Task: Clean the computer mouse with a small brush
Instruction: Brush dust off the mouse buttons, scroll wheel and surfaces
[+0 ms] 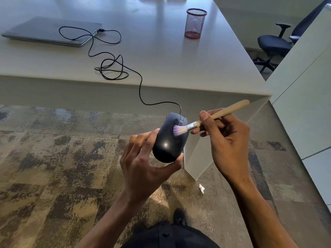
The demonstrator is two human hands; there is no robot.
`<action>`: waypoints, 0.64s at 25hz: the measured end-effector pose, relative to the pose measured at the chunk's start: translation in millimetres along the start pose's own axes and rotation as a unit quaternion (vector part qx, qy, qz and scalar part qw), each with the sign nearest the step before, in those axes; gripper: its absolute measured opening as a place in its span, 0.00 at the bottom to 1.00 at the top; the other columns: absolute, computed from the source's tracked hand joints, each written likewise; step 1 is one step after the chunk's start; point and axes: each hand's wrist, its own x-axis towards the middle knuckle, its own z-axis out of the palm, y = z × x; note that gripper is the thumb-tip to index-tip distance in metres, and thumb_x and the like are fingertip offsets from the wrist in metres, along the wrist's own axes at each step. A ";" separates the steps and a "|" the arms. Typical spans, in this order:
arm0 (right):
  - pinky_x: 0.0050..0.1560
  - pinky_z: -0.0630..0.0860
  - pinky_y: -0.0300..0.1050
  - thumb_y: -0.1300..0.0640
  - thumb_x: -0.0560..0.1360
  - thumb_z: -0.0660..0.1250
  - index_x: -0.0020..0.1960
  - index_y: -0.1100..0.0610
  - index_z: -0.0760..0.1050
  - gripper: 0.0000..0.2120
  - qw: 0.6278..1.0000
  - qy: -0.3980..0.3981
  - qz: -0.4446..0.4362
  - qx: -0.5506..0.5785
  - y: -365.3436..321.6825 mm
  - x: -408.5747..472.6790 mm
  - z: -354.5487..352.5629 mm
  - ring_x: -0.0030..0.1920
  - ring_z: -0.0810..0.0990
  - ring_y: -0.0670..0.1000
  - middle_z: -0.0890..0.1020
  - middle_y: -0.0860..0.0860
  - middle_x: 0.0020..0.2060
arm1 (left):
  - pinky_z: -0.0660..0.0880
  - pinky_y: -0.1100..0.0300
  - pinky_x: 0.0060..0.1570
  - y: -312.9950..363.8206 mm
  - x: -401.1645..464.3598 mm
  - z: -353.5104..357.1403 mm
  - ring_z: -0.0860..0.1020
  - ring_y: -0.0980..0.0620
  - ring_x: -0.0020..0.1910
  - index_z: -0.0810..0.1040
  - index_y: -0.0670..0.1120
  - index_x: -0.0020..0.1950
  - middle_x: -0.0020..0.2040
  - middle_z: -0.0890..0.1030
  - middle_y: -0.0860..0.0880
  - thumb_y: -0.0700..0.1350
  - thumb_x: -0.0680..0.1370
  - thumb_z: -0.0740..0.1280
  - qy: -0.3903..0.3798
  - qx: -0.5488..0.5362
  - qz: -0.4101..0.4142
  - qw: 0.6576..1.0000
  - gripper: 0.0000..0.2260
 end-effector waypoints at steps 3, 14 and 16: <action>0.41 0.79 0.35 0.54 0.80 0.66 0.46 0.50 0.80 0.05 1.000 -0.008 -0.008 -0.006 -0.5 -1.8 0.1 0.38 0.86 0.46 0.86 0.47 0.36 | 0.77 0.55 0.47 -1.2 0.8 0.5 0.78 0.47 0.49 0.80 0.38 0.57 0.51 0.82 0.44 0.60 0.67 0.73 0.000 0.003 0.000 1.000 0.29; 0.42 0.80 0.37 0.53 0.79 0.67 0.46 0.48 0.80 0.04 0.999 0.007 -0.043 -0.025 -7.3 -1.5 -3.0 0.39 0.86 0.47 0.85 0.46 0.37 | 0.76 0.56 0.48 -1.1 2.8 1.3 0.79 0.46 0.47 0.81 0.38 0.56 0.51 0.82 0.44 0.59 0.67 0.74 0.000 0.011 0.016 1.000 0.29; 0.41 0.81 0.37 0.53 0.79 0.67 0.46 0.50 0.80 0.04 0.998 0.002 -0.047 -0.039 -6.9 -1.4 -2.3 0.39 0.86 0.47 0.85 0.45 0.37 | 0.76 0.56 0.47 -1.2 2.8 1.0 0.79 0.46 0.47 0.81 0.38 0.56 0.50 0.82 0.44 0.59 0.67 0.75 -0.001 0.009 0.019 1.000 0.29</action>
